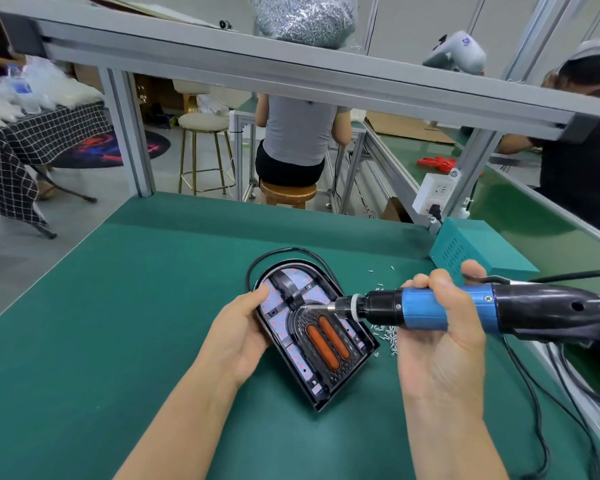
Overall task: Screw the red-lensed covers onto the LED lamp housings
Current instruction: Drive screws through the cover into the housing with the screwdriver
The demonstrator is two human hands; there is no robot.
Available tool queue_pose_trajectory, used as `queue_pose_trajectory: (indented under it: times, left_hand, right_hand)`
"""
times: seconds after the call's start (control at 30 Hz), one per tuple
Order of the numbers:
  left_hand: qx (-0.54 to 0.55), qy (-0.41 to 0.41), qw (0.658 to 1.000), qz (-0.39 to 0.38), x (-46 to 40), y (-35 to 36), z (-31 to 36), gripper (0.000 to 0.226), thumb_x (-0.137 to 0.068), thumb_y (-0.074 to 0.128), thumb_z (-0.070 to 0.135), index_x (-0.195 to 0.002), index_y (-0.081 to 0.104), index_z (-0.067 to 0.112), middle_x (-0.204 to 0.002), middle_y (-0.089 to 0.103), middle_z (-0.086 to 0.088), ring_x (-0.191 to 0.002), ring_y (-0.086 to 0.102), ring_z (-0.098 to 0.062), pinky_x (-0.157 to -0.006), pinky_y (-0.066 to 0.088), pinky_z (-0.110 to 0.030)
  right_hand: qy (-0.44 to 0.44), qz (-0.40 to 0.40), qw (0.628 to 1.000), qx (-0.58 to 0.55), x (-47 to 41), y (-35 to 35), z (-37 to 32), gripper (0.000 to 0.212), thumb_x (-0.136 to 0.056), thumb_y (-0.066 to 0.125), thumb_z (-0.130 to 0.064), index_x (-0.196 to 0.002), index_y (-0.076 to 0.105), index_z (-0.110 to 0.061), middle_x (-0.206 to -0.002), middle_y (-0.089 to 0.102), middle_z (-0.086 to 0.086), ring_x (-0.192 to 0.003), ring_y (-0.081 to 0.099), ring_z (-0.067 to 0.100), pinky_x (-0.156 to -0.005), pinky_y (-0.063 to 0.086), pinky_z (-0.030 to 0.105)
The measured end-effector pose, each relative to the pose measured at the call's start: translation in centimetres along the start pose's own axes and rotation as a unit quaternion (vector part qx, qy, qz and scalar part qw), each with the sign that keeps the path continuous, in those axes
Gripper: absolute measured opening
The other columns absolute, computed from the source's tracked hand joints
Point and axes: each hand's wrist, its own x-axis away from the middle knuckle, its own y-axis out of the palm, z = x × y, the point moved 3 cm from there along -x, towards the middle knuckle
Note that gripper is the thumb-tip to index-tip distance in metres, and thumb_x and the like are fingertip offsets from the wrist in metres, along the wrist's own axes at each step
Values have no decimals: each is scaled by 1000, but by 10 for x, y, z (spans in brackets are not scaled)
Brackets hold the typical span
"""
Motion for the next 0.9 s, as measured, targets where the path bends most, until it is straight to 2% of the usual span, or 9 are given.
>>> queue_pose_trajectory:
  times: [0.1, 0.27, 0.47, 0.6, 0.7, 0.8, 0.9]
  left_hand:
    - [-67, 32, 997, 24, 3, 0, 2, 20, -90, 48, 1, -103, 63, 2, -95, 69, -15, -74, 66, -23, -67, 54, -33]
    - [-160, 87, 979, 93, 3, 4, 3, 26, -80, 50, -15, -93, 59, 4, -78, 63, -7, -63, 58, -19, -56, 48, -29]
    - [-172, 127, 971, 108, 4, 3, 2, 30, -77, 52, -20, -90, 62, 5, -77, 66, -6, -68, 60, -21, -61, 48, -31]
    - [-172, 115, 973, 105, 5, 7, 0, 25, -78, 52, -17, -86, 62, 5, -72, 65, -6, -66, 58, -22, -68, 49, -35]
    - [-175, 102, 974, 99, 6, 6, 1, 21, -78, 52, -14, -86, 62, 2, -65, 62, -4, -59, 55, -20, -64, 44, -35]
    - [-179, 102, 973, 106, 3, 3, 1, 23, -76, 49, -16, -89, 60, 0, -72, 58, -9, -64, 52, -22, -65, 43, -35]
    - [-175, 104, 972, 118, 1, 1, -1, 24, -76, 49, -16, -82, 59, 4, -73, 56, -10, -69, 49, -23, -70, 41, -38]
  right_hand:
    - [6, 6, 1000, 5, 3, 0, 3, 35, -84, 56, 4, -96, 58, -29, -73, 56, -6, -70, 60, 11, -75, 53, 24]
    - [6, 4, 1000, 0, 6, -1, 0, 34, -82, 58, 1, -98, 57, -29, -73, 54, -6, -69, 60, 11, -74, 53, 25]
    - [-7, 17, 1000, -6, 9, -8, -5, 34, -78, 61, -1, -95, 61, -31, -73, 55, -5, -68, 60, 11, -75, 53, 25]
    - [-12, 26, 1000, -7, 6, -10, -7, 34, -77, 60, 0, -94, 61, -29, -73, 55, -4, -68, 60, 12, -73, 53, 24]
    - [-9, 19, 1000, 2, 5, -8, -9, 34, -77, 62, -1, -96, 61, -29, -74, 54, -4, -69, 60, 12, -73, 54, 25]
    - [-6, 11, 1000, -3, 6, -6, -9, 34, -76, 62, -1, -96, 60, -29, -73, 54, -4, -69, 60, 12, -73, 54, 25]
    - [-3, 14, 1000, -7, 7, -6, -9, 36, -76, 63, 0, -96, 59, -29, -73, 54, -4, -68, 60, 12, -72, 54, 25]
